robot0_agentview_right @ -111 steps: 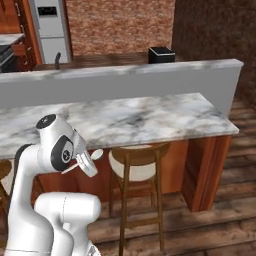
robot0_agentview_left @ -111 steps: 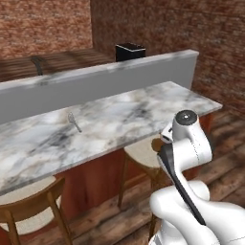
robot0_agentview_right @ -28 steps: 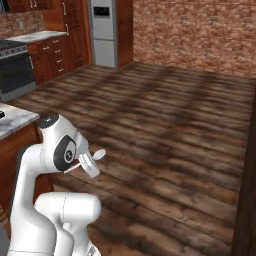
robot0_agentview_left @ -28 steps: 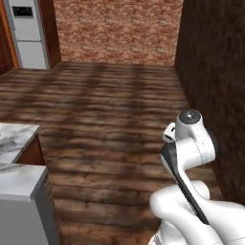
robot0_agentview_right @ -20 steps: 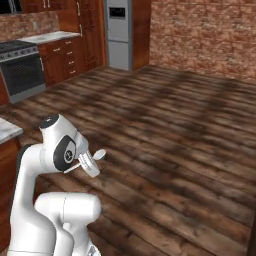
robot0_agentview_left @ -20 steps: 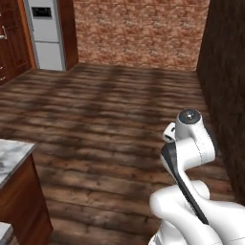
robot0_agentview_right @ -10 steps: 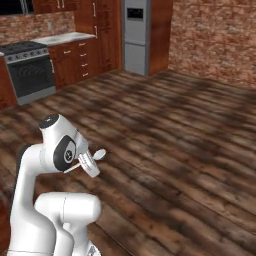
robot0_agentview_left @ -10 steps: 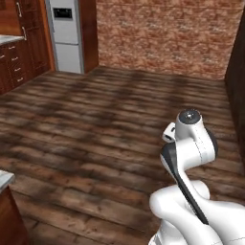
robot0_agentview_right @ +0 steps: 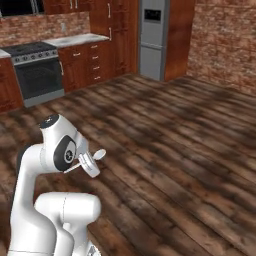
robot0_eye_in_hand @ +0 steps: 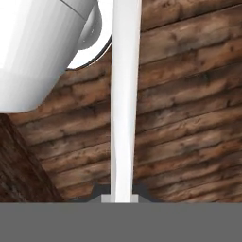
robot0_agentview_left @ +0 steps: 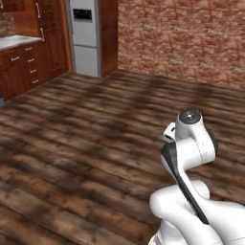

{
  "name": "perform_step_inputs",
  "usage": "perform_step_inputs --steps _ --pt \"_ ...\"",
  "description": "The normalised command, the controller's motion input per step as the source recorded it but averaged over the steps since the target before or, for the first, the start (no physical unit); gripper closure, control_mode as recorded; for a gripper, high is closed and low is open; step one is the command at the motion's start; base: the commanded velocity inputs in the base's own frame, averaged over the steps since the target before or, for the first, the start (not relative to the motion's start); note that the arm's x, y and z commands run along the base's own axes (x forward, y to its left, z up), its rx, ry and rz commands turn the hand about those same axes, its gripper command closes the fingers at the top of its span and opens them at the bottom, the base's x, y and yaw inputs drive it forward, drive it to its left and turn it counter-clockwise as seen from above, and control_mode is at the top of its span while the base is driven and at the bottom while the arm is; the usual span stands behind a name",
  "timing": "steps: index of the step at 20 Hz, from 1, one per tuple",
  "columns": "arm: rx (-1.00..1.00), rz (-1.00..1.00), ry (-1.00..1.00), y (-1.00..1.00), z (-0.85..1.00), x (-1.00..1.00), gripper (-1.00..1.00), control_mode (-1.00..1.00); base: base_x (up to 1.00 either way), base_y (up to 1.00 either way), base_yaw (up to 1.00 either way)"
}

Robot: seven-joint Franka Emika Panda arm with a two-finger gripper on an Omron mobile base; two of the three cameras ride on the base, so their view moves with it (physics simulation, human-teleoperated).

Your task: Organize the utensils by type. Pick up the wooden spoons from the counter and place them in the open cabinet. Then pick up the metallic utensils from the counter and place them in the open drawer.

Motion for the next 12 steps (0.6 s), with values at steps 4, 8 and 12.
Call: perform_step_inputs --steps 4,8,12 --pt "0.0 0.0 0.0 0.0 0.0 0.0 1.0 1.0 1.0 -0.06 0.25" --pt "0.0 0.0 0.0 0.0 0.0 0.0 1.0 1.0 1.0 0.0 0.19" --pt "0.0 0.0 0.0 0.0 0.0 0.0 1.0 1.0 1.0 0.0 0.12"
